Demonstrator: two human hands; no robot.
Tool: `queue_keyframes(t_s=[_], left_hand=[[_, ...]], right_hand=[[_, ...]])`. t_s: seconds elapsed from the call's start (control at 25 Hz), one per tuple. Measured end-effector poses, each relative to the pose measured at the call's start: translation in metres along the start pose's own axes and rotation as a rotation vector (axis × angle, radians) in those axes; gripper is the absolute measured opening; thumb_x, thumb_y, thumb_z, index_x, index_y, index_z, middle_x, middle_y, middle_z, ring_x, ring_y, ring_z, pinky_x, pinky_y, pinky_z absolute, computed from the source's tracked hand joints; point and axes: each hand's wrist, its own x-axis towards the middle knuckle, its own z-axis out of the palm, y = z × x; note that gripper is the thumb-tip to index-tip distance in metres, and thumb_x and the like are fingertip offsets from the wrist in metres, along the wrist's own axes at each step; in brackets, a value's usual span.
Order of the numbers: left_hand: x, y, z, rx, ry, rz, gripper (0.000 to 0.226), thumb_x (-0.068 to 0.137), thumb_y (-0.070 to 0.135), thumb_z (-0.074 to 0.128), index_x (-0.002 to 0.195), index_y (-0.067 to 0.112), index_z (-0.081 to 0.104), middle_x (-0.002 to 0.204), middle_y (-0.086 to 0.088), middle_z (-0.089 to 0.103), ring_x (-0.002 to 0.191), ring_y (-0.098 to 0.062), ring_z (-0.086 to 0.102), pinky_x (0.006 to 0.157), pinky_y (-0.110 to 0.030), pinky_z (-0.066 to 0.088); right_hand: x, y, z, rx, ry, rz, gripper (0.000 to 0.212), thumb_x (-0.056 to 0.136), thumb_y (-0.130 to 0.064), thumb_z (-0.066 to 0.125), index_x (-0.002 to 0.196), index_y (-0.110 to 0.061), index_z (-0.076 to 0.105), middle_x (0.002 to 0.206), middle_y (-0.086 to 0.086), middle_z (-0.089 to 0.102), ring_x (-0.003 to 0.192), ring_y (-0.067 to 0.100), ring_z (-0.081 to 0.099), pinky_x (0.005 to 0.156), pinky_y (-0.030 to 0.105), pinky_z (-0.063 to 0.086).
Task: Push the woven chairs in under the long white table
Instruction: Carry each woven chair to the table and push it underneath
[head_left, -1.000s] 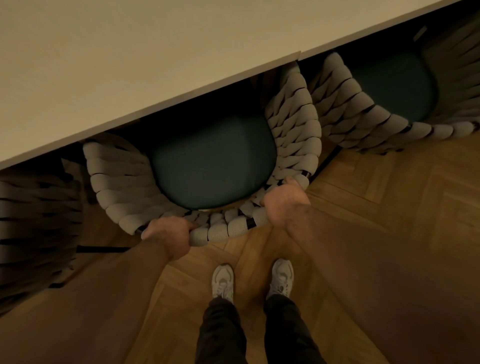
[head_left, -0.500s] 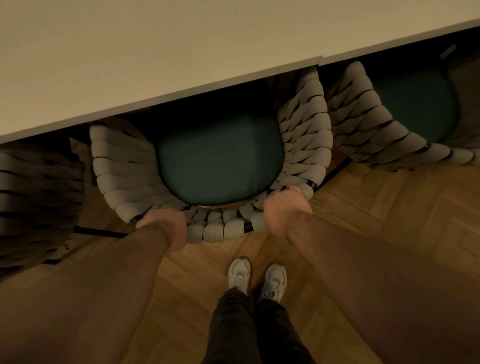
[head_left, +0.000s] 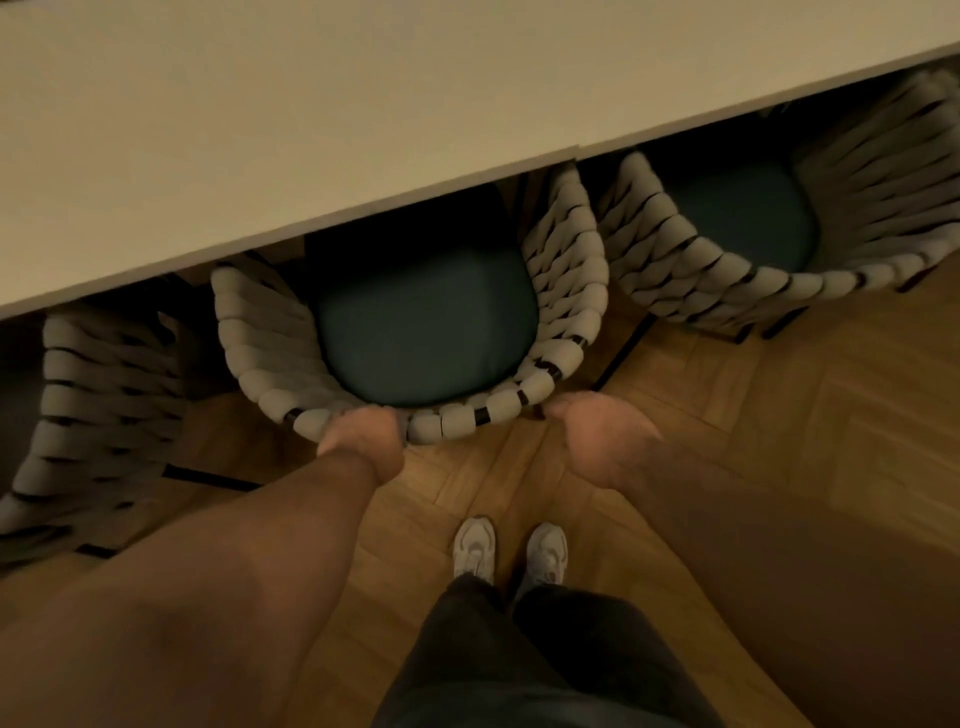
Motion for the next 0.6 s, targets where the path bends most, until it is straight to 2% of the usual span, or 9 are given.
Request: queue_keyframes(t_s=[0.04,0.12,0.2,0.24,0.28,0.4,0.52,0.6], left_hand=[[-0.008,0.01,-0.008,-0.078,0.018,0.033,0.033,0.097,0.023,0.052,0.128,0.02,0.062,0.131,-0.007,0.066,0.12,-0.029,0.062,0.099,-0.041,0.05],[-0.022,0.031,-0.024,-0.177,0.03,0.089,0.031,0.094,0.025,0.054,0.124,0.024,0.065,0.125,-0.006,0.068,0.113,-0.027,0.064,0.092,-0.038,0.054],[-0.039,0.06,-0.039,-0.221,0.041,0.153,0.032,0.092,0.026,0.055,0.122,0.027,0.067,0.12,-0.004,0.069,0.104,-0.025,0.065,0.089,-0.039,0.057],[-0.047,0.077,-0.046,-0.241,0.045,0.18,0.033,0.093,0.026,0.057,0.124,0.029,0.067,0.118,-0.003,0.068,0.1,-0.023,0.066,0.085,-0.039,0.058],[-0.056,0.094,-0.055,-0.263,0.046,0.196,0.035,0.093,0.026,0.058,0.127,0.031,0.066,0.117,-0.001,0.068,0.099,-0.022,0.065,0.084,-0.038,0.058],[-0.075,0.156,-0.082,-0.323,0.147,0.234,0.039,0.096,0.029,0.063,0.135,0.034,0.064,0.122,0.002,0.067,0.106,-0.02,0.064,0.095,-0.037,0.057],[-0.094,0.229,-0.108,-0.39,0.296,0.261,0.036,0.098,0.03,0.061,0.134,0.034,0.065,0.127,0.003,0.068,0.108,-0.019,0.066,0.095,-0.036,0.058],[-0.104,0.281,-0.117,-0.405,0.333,0.278,0.038,0.099,0.029,0.061,0.136,0.036,0.064,0.13,0.006,0.067,0.111,-0.017,0.066,0.095,-0.033,0.057]], right_hand=[[-0.014,0.011,-0.005,0.035,0.028,0.05,0.052,0.103,-0.014,0.054,0.153,-0.026,0.051,0.152,0.003,0.052,0.137,0.024,0.052,0.116,0.041,0.044],[-0.043,0.038,-0.012,0.075,0.081,0.156,0.038,0.102,-0.016,0.056,0.138,-0.025,0.062,0.128,0.0,0.063,0.116,0.021,0.061,0.097,0.034,0.053],[-0.075,0.069,-0.012,0.13,0.115,0.25,0.027,0.1,-0.017,0.058,0.122,-0.027,0.068,0.108,-0.004,0.063,0.097,0.018,0.059,0.081,0.031,0.05],[-0.089,0.085,-0.011,0.164,0.134,0.287,0.022,0.098,-0.019,0.059,0.115,-0.028,0.07,0.103,-0.006,0.063,0.092,0.017,0.058,0.078,0.029,0.048],[-0.1,0.101,-0.011,0.195,0.163,0.319,0.017,0.097,-0.022,0.06,0.109,-0.03,0.07,0.101,-0.008,0.065,0.089,0.016,0.059,0.076,0.029,0.048],[-0.132,0.154,-0.015,0.229,0.221,0.36,0.012,0.094,-0.029,0.065,0.105,-0.032,0.069,0.1,-0.008,0.068,0.091,0.017,0.063,0.077,0.029,0.051],[-0.161,0.213,-0.026,0.215,0.255,0.334,0.015,0.092,-0.027,0.065,0.106,-0.032,0.069,0.105,-0.005,0.069,0.098,0.019,0.065,0.083,0.032,0.055],[-0.185,0.259,-0.033,0.203,0.281,0.33,0.021,0.091,-0.025,0.065,0.11,-0.032,0.07,0.111,-0.005,0.068,0.102,0.019,0.065,0.088,0.034,0.056]])
